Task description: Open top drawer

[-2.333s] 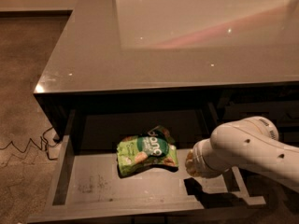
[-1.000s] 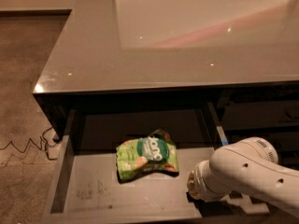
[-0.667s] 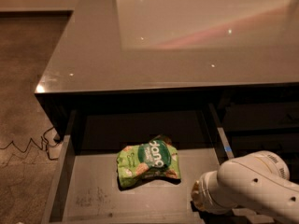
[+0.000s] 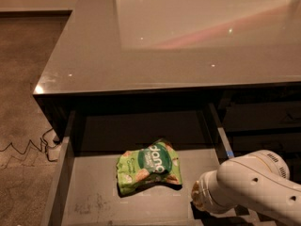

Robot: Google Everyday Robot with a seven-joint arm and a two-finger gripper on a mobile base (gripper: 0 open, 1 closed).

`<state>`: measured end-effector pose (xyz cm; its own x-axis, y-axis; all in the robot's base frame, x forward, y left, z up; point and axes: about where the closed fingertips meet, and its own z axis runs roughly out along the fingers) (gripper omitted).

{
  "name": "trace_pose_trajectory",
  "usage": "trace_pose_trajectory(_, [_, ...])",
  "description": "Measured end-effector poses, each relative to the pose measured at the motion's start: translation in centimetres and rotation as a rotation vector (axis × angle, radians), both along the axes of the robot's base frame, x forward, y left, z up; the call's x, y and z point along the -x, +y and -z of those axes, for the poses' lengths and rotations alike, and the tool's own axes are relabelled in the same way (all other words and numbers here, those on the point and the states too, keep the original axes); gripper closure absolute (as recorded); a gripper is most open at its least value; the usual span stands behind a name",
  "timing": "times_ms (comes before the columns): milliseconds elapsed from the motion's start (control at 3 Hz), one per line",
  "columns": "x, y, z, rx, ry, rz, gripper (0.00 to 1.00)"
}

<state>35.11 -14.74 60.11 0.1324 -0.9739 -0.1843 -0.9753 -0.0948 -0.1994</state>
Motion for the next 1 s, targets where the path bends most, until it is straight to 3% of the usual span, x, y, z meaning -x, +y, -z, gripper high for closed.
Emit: trace_pose_trajectory(1000, [0.0,0.0,0.0,0.0,0.0,0.0,0.12])
